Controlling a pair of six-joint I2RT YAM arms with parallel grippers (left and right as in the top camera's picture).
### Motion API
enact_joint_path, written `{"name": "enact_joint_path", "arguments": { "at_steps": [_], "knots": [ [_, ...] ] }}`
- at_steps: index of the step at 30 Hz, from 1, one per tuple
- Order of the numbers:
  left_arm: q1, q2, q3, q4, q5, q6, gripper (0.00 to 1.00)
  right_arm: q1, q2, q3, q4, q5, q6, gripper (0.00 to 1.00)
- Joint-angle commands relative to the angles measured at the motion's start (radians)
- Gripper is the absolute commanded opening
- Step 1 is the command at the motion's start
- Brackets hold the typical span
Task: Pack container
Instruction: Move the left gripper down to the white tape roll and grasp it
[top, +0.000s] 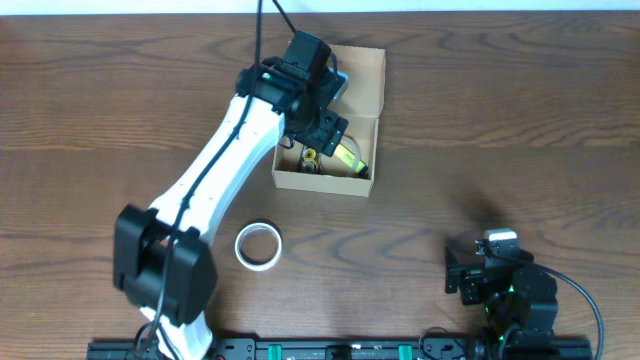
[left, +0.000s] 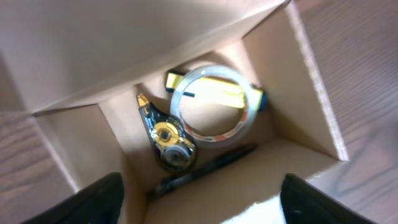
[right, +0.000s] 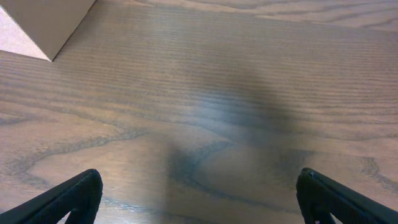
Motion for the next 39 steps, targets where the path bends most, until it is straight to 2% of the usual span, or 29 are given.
{"name": "enact_joint_path", "arguments": {
  "at_steps": [1, 7, 13, 22, 29, 39],
  "knots": [
    [0.003, -0.088, 0.022, -0.021, -0.009, -0.009, 0.91, -0.006, -0.005, -0.008, -0.002, -0.003, -0.014, 0.99],
    [0.004, -0.192, 0.021, -0.148, -0.119, -0.093, 0.98, -0.006, -0.005, -0.008, -0.002, -0.003, -0.014, 0.99],
    [0.004, -0.325, -0.064, -0.145, -0.131, -0.125, 0.95, -0.006, -0.005, -0.008, -0.002, -0.003, -0.014, 0.99],
    [0.003, -0.611, -0.548, -0.011, -0.101, -0.317, 0.95, -0.006, -0.005, -0.008, -0.002, -0.003, -0.014, 0.99],
    [0.003, -0.616, -0.736, 0.064, 0.012, -0.318, 0.95, -0.006, -0.005, -0.008, -0.002, -0.003, -0.014, 0.99],
    [0.003, -0.612, -0.936, 0.138, 0.040, -0.317, 0.95, -0.006, -0.005, -0.008, -0.001, -0.003, -0.014, 0.99]
  ]
}}
